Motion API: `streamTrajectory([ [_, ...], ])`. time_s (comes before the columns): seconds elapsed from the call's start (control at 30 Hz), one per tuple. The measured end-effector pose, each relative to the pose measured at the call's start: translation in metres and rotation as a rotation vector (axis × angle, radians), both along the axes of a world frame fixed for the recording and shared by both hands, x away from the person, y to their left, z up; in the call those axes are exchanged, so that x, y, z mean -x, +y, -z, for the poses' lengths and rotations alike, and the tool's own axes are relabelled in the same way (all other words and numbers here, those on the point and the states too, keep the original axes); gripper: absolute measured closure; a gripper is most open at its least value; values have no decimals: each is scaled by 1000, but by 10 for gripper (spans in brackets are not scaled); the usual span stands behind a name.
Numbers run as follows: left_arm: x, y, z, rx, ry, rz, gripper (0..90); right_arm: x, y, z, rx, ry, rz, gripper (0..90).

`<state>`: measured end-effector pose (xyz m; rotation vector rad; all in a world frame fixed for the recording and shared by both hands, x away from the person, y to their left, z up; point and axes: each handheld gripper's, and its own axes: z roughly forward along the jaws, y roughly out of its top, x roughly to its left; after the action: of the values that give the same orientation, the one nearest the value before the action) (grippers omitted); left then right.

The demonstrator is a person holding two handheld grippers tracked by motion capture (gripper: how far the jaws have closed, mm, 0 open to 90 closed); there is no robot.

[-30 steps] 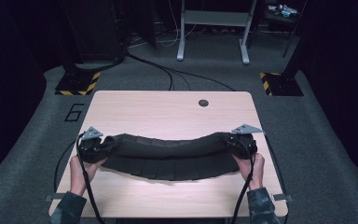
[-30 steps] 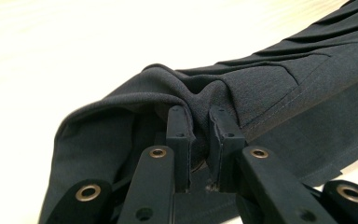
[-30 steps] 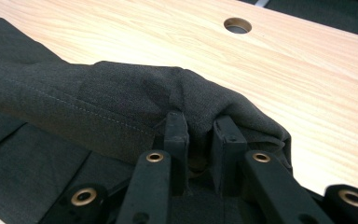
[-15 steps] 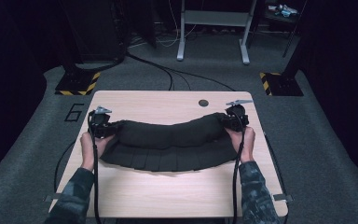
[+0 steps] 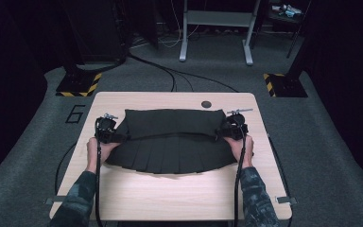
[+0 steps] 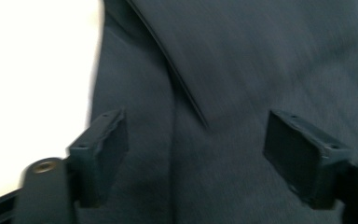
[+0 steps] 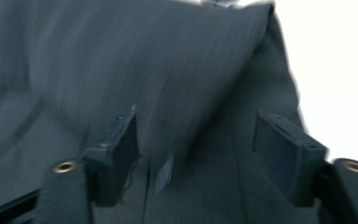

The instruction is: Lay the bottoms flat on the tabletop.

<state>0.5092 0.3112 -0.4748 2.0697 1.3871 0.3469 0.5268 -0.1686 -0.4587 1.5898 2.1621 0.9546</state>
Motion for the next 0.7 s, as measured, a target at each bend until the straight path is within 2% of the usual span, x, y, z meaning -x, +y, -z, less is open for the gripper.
streamTrajectory([
  [0.03, 0, 0, 5, 5, 16, -16, 200, 2, 1, 7, 22, 16, -11, 234],
  [0.07, 1, 0, 9, -10, 4, -21, 196, 4, 1, 15, 45, 30, -15, 209],
  [0.1, 3, -1, 14, -33, 14, -24, 183, 6, 1, 23, 60, 53, -18, 205],
  [0.13, 4, -1, 19, -31, 33, -26, 156, 7, 0, 32, 88, 74, -12, 201],
  [0.17, 6, -1, 23, -35, 33, -22, 150, 9, 0, 40, 98, 97, -5, 186],
  [0.2, 9, -2, 29, -41, 49, -29, 147, 11, -1, 45, 109, 103, -8, 159],
  [0.23, 11, -1, 33, -51, 49, -25, 138, 16, -1, 50, 123, 52, 2, 159],
  [0.27, 16, -1, 36, -62, 8, -25, 133, 20, 1, 50, 125, 53, 16, 156],
  [0.3, 20, -2, 38, -73, -12, -31, 133, 22, 0, 52, 134, 29, 13, 152],
  [0.37, 26, -1, 38, -73, -21, -33, 129, 25, 0, 54, 135, 5, 4, 141],
  [0.43, 34, -1, 41, -75, -53, -43, 130, 28, -1, 55, 135, -16, 2, 141],
  [0.53, 42, 2, 43, -67, -78, -51, 130, 31, -3, 56, 136, -24, -2, 141],
  [0.63, 48, 3, 42, -64, -65, -45, 131, 36, -3, 57, 132, -27, 7, 141],
  [0.7, 52, 3, 43, -67, -76, -46, 131, 39, -4, 58, 132, -40, 10, 140],
])
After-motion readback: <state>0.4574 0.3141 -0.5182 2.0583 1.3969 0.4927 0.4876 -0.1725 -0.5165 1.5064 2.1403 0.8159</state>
